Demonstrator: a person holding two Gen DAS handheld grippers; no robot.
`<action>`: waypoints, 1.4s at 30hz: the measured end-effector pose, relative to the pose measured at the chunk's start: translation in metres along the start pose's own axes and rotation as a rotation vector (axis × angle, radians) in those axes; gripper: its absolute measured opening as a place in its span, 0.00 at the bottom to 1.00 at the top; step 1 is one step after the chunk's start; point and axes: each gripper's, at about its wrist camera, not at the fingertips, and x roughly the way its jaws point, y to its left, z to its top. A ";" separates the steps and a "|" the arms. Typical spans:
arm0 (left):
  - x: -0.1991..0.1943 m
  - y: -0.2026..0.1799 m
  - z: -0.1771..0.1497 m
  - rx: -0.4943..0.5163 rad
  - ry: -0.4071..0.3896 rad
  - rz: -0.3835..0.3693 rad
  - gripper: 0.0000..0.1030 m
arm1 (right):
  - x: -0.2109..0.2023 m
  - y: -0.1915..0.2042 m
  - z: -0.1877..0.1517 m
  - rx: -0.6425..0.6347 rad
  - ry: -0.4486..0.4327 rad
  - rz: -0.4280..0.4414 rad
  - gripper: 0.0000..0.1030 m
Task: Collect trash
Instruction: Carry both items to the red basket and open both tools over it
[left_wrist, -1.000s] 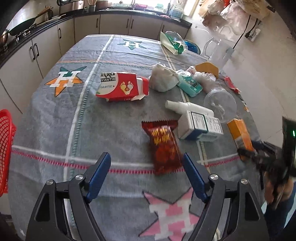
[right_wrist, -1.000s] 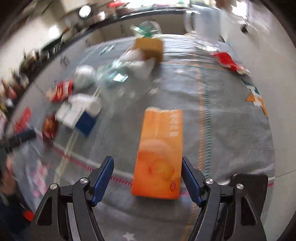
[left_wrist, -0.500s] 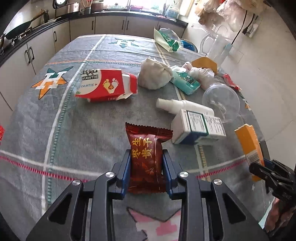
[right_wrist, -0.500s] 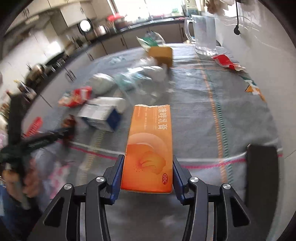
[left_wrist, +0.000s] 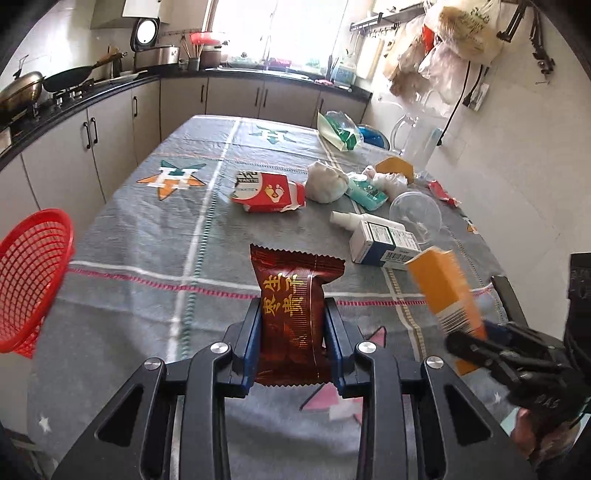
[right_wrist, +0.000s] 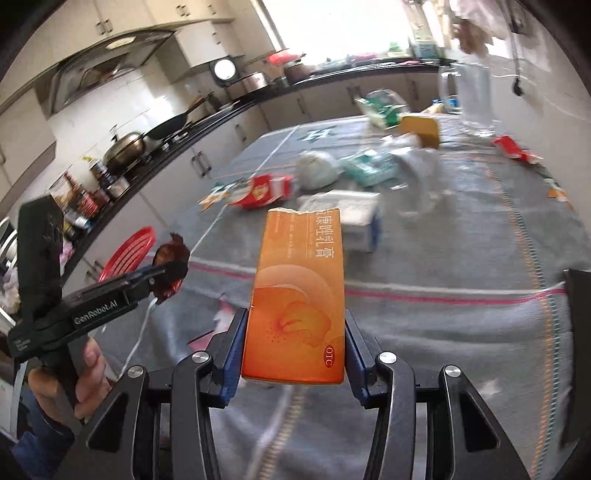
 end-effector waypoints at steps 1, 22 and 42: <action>-0.005 0.002 -0.002 -0.004 -0.006 -0.001 0.29 | 0.002 0.002 -0.003 -0.001 0.007 0.004 0.50; -0.050 0.024 -0.006 -0.034 -0.097 -0.027 0.30 | 0.001 0.038 -0.001 -0.037 0.019 0.030 0.50; -0.063 0.042 -0.004 -0.071 -0.134 -0.004 0.30 | 0.006 0.056 0.004 -0.066 0.033 0.037 0.50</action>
